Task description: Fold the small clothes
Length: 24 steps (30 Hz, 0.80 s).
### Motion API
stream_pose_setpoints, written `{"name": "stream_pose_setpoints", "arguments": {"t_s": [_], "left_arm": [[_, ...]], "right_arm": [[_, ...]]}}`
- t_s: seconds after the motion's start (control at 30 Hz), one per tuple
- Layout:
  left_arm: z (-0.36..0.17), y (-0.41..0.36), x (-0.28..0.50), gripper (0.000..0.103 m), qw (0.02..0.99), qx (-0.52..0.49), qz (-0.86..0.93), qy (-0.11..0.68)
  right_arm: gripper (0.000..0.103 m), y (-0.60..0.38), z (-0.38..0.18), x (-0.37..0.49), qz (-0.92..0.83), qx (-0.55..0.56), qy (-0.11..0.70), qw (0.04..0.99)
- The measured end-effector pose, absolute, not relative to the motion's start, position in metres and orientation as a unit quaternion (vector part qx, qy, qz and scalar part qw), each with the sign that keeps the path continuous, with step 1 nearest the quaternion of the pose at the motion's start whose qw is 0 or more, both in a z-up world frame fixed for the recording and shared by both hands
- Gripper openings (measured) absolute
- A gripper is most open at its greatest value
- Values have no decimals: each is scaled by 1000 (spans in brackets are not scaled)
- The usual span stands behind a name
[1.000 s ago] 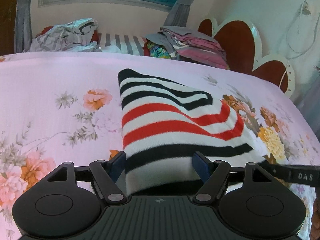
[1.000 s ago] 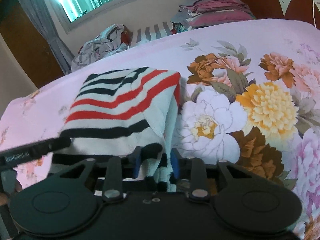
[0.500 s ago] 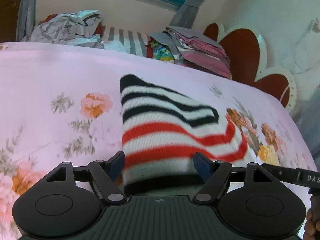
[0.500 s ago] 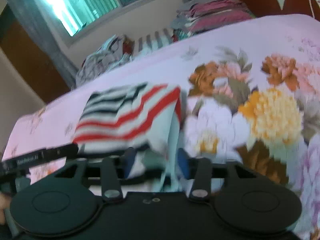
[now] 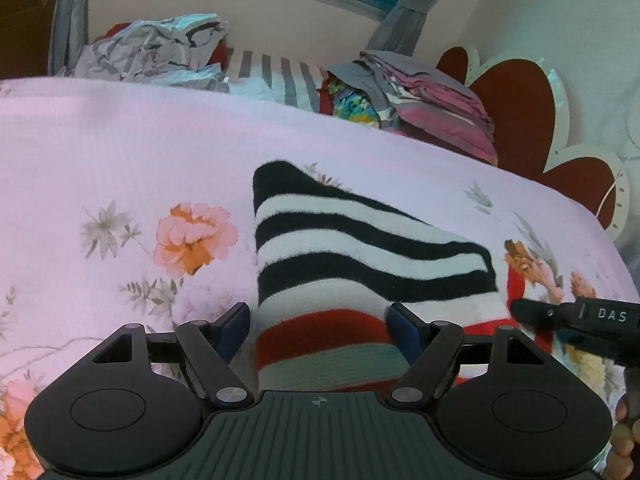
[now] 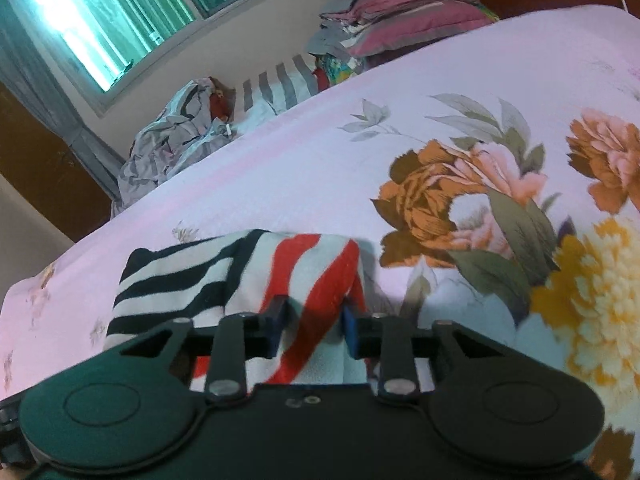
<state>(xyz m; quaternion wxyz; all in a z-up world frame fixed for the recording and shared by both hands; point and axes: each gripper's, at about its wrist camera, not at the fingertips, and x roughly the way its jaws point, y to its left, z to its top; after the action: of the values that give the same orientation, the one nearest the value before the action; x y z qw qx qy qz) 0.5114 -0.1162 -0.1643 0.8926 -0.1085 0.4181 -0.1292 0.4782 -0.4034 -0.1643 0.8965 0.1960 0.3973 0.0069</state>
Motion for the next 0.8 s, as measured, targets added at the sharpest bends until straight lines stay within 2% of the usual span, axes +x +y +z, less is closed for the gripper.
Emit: {"name": "stream_pose_setpoints", "arguments": {"t_s": [0.03,0.17,0.23,0.37,0.43,0.53,0.8], "left_arm": [[-167,-116,511,75,892,-111,-129,418],[-175,-113,509,85,900,-97,-133,404],[-177,-111,510,86,898,-103,-138,405],[-175,-113,511,86,900,-96,-136,403],[-174,-113,511,86,899,-98,-134,406],[-170,-113,509,86,899,-96,-130,407],[-155,-114,497,86,899,-81,-133,409]], "right_arm": [[18,-400,-163,476,19,182,384,905],[16,-391,-170,475,36,109,374,920],[12,-401,-179,477,29,125,382,915],[13,-411,-181,476,25,171,380,909],[17,-411,-175,474,21,177,381,907],[33,-409,-163,466,14,172,377,910],[42,-391,-142,438,29,130,359,924]]}}
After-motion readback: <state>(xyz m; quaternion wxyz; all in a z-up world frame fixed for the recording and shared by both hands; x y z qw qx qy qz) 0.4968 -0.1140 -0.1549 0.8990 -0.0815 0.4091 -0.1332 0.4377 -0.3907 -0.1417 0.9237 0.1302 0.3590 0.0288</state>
